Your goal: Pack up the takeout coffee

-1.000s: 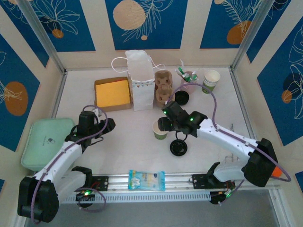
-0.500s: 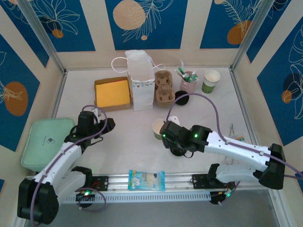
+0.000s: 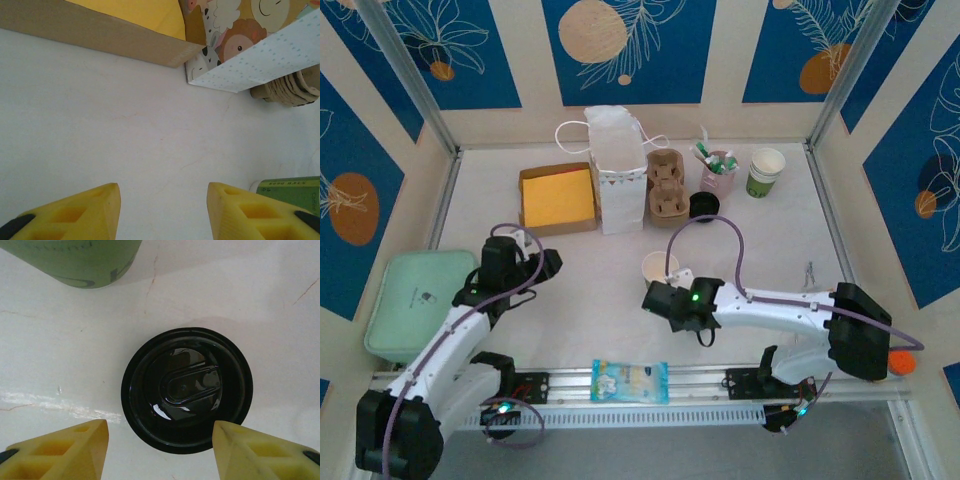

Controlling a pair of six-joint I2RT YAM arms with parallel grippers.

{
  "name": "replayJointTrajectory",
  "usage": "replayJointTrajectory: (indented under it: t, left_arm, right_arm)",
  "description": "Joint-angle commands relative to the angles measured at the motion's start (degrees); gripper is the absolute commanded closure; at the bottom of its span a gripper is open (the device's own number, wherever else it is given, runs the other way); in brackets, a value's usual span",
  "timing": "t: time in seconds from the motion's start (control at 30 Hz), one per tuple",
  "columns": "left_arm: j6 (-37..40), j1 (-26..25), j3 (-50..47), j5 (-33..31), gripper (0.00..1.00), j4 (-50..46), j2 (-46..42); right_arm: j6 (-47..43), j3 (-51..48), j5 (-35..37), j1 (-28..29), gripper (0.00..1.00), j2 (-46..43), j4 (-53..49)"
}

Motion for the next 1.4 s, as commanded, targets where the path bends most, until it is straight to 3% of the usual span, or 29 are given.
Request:
replayJointTrajectory:
  t: [0.0, 0.43, 0.7, 1.0, 1.37]
  left_arm:
    - [1.25, 0.55, -0.77, -0.1, 0.51, -1.2, -1.19]
    - [1.26, 0.48, -1.25, -0.06, 0.51, -0.74, -1.34]
    - [1.18, 0.48, -1.55, -0.23, 0.51, -0.35, -1.28]
    - [1.29, 0.49, -1.72, -0.15, 0.51, 0.1, -0.59]
    - [1.5, 0.57, -2.1, -0.17, 0.51, 0.27, -0.67]
  right_arm:
    - [3.43, -1.13, 1.72, 0.79, 0.42, 0.94, 0.27]
    - [7.74, -7.86, 1.51, 1.25, 0.43, -2.35, 5.98]
    - [5.87, -10.55, 1.64, 1.29, 0.42, -3.61, 10.73]
    - [4.37, -10.28, 2.07, 2.8, 0.43, 0.83, 14.21]
    - [6.51, -9.93, 3.57, 3.97, 0.53, 6.98, 15.01]
